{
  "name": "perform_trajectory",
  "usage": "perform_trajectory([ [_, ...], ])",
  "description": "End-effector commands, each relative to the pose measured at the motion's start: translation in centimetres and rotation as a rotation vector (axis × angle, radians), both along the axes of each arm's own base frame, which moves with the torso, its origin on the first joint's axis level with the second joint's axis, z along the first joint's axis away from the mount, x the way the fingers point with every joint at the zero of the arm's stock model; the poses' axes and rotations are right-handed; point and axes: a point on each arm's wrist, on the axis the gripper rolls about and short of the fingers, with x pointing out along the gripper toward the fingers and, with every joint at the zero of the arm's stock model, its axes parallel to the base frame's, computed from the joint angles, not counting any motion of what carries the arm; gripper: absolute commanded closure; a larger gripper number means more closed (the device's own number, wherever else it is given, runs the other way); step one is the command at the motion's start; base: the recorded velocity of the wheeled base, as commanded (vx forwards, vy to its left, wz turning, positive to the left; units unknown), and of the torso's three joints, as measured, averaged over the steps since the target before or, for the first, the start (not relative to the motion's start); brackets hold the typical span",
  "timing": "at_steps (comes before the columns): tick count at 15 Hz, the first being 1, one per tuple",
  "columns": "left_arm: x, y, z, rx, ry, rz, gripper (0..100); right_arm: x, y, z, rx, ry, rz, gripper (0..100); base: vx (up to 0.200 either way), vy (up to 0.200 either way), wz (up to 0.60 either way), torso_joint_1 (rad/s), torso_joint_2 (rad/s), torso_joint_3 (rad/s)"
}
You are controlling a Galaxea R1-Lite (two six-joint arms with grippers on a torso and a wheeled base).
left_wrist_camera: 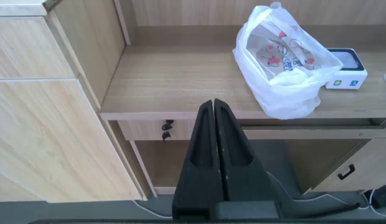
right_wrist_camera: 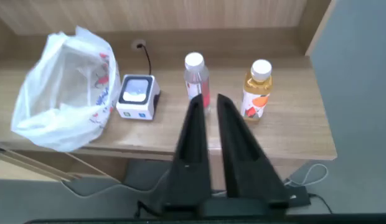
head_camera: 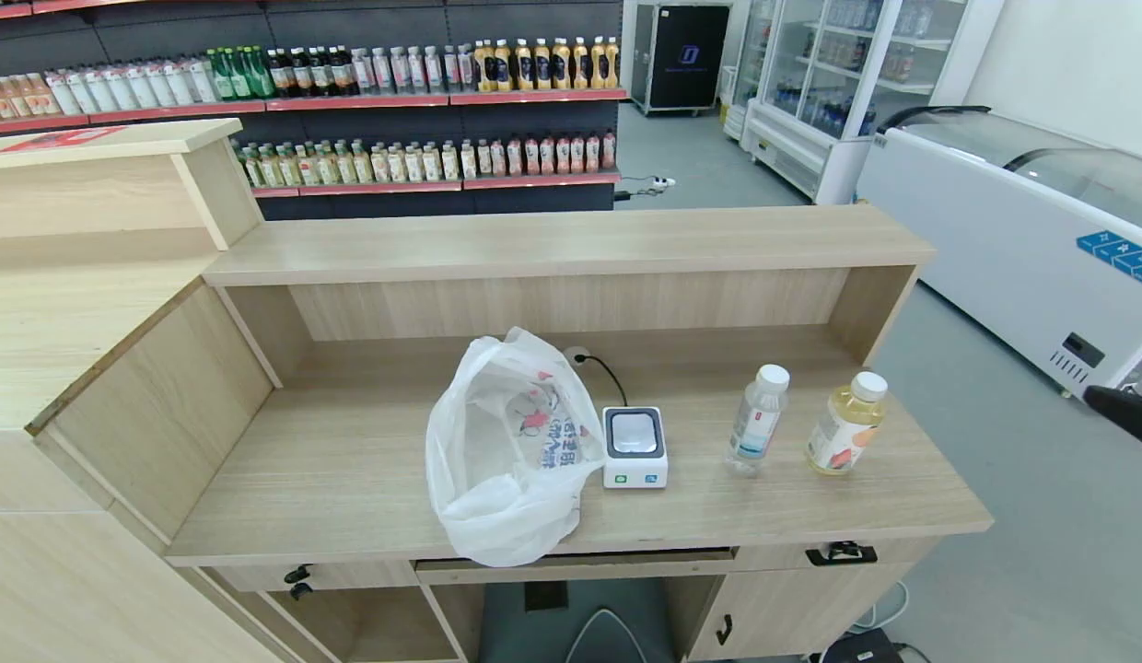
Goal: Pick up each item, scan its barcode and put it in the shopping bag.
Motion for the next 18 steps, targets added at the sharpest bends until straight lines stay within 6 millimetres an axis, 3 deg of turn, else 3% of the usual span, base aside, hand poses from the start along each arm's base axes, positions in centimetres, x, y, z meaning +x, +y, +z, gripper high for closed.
perform_trajectory([
  [1, 0.0, 0.0, 0.0, 0.000, 0.000, 0.001, 100, 3.1, 0.2, -2.6, -0.057, 0.111, 0.014, 0, 0.000, 0.000, 0.00, 0.000, 0.00, 0.000],
  [6, 0.0, 0.0, 0.0, 0.000, 0.000, 0.001, 100, 10.0, -0.6, -5.8, -0.060, 0.116, -0.032, 0, 0.000, 0.000, 0.00, 0.000, 0.00, 0.000],
  [9, 0.0, 0.0, 0.0, 0.000, 0.000, 0.001, 100, 13.1, -1.1, -9.3, -0.109, 0.189, -0.040, 0, 0.000, 0.000, 0.00, 0.000, 0.00, 0.000],
  [12, 0.0, 0.0, 0.0, 0.000, 0.000, 0.001, 100, 15.5, -1.3, -12.7, -0.162, 0.223, -0.078, 0, 0.000, 0.000, 0.00, 0.000, 0.00, 0.000],
  [13, 0.0, 0.0, 0.0, 0.000, 0.000, 0.001, 100, 15.5, -1.3, -12.7, -0.162, 0.223, -0.078, 0, 0.000, 0.000, 0.00, 0.000, 0.00, 0.000],
  [14, 0.0, 0.0, 0.0, 0.000, 0.000, 0.001, 100, 16.0, -1.9, -14.3, -0.194, 0.278, -0.202, 0, 0.000, 0.000, 0.00, 0.000, 0.00, 0.000],
  [18, 0.0, 0.0, 0.0, 0.000, 0.000, 0.001, 100, 18.3, -1.8, -15.7, -0.194, 0.291, -0.191, 0, 0.000, 0.000, 0.00, 0.000, 0.00, 0.000],
])
